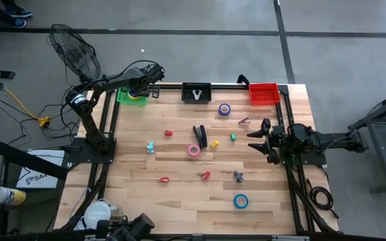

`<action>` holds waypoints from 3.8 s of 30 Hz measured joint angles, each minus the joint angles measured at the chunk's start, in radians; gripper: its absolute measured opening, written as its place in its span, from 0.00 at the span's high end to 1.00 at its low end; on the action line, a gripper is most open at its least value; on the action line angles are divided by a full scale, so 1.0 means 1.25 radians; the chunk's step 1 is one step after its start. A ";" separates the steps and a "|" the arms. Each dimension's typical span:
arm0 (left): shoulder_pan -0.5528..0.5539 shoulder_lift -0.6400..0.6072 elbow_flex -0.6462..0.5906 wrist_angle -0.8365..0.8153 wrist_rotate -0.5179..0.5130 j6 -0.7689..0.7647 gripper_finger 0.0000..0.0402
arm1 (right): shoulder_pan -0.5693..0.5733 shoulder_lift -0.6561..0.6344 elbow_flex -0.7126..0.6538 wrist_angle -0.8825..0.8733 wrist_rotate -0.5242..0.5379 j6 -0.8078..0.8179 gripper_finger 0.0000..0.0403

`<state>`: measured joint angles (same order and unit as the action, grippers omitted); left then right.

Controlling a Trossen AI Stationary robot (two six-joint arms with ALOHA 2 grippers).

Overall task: Pick and place Stapler, Stapler remover, tape
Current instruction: Put the blue tape in the green bin, then put the light blue staple remover in the black bin

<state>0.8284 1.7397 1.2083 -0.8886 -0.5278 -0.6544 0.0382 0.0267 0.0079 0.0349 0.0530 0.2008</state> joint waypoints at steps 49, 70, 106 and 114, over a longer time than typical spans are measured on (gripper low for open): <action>-0.185 -0.136 0.000 -0.066 0.172 0.359 0.70 | 0.000 0.000 0.000 0.000 0.000 0.000 0.51; -0.381 -0.135 0.000 -0.253 0.135 0.016 0.70 | 0.000 0.000 0.000 0.000 0.000 0.000 0.51; -0.488 -0.132 -0.193 -0.065 0.425 -0.229 0.39 | 0.000 0.000 0.000 0.000 0.000 0.000 0.51; -0.542 -0.132 -0.193 -0.063 0.433 -0.272 0.39 | 0.000 0.000 0.000 0.000 0.000 0.000 0.51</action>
<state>0.1512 1.5753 0.9676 -0.9668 0.0137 -0.9943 0.0380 0.0265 0.0082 0.0349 0.0532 0.2008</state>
